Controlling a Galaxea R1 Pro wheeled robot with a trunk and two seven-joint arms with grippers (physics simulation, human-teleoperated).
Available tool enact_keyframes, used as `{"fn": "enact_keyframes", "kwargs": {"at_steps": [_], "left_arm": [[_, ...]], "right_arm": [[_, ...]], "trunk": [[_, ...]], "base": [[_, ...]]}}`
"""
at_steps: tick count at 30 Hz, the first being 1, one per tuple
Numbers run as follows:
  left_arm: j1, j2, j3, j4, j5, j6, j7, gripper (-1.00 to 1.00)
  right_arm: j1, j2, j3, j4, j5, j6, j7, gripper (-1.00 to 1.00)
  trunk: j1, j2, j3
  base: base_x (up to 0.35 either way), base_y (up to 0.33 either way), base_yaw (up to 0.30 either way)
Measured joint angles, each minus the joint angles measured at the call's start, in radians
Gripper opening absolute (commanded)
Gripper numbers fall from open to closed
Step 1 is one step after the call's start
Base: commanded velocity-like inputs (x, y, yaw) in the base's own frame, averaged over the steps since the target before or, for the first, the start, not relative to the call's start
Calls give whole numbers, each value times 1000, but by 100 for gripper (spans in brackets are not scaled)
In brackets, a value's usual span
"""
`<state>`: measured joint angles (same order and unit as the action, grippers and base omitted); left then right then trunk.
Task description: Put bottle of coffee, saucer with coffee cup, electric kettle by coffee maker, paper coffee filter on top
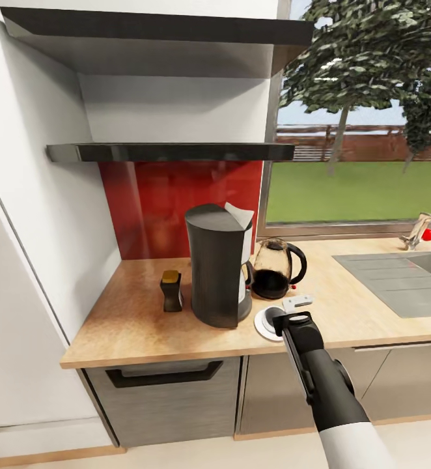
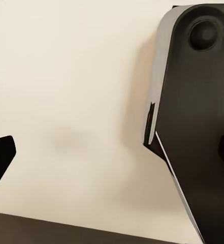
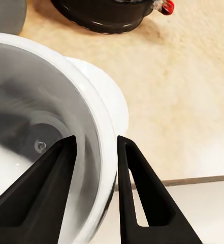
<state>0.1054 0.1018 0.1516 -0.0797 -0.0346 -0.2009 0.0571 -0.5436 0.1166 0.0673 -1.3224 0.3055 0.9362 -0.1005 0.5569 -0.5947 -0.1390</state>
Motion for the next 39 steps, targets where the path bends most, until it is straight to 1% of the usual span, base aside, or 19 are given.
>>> {"fn": "enact_keyframes", "kwargs": {"at_steps": [11,17,24,33,39], "left_arm": [[0,1,0,0,0,0,0,100],[0,1,0,0,0,0,0,100],[0,1,0,0,0,0,0,100],[0,1,0,0,0,0,0,100],[0,0,0,0,-1,0,0,100]], "right_arm": [[0,0,0,0,0,0,0,-100],[0,0,0,1,1,0,0,-100],[0,0,-3,72,1,0,-2,-100],[0,0,-5,80,2,0,-2,-100],[0,-1,-5,80,2,0,-2,-100]], "trunk": [[0,0,0],[0,0,0],[0,0,0],[0,0,0],[0,0,0]], "base": [[4,0,0],[97,0,0],[10,0,0],[3,0,0],[89,0,0]]}}
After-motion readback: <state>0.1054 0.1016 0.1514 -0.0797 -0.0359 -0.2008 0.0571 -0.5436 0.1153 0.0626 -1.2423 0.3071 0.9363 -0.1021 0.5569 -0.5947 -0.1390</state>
